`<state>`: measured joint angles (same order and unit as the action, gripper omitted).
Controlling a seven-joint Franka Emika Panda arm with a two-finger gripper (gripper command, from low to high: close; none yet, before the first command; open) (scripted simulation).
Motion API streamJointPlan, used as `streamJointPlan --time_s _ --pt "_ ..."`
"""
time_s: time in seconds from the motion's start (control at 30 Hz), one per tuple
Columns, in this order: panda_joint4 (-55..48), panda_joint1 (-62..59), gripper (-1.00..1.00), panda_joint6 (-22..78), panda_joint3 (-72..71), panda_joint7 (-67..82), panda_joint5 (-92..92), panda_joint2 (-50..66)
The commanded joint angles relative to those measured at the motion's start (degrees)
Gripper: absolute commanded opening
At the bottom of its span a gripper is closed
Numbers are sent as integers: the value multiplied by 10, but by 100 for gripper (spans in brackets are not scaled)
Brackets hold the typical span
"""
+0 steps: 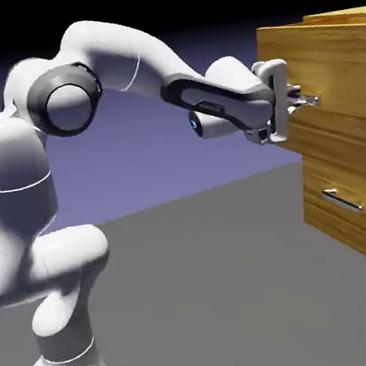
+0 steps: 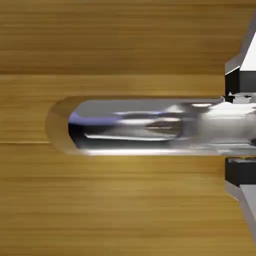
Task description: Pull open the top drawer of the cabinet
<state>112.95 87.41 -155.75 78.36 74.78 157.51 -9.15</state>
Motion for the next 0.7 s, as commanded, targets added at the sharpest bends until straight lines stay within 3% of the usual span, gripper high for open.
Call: streamJointPlan --time_s 0.0,0.57,0.6,0.67 --pt "8 -17 -100 5 -21 16 -5 -12" --pt "282 -293 -100 112 -342 259 -110 -295" --pt "282 -293 100 112 -342 259 -110 -295" --pt "303 -310 100 114 -359 271 -121 -316"
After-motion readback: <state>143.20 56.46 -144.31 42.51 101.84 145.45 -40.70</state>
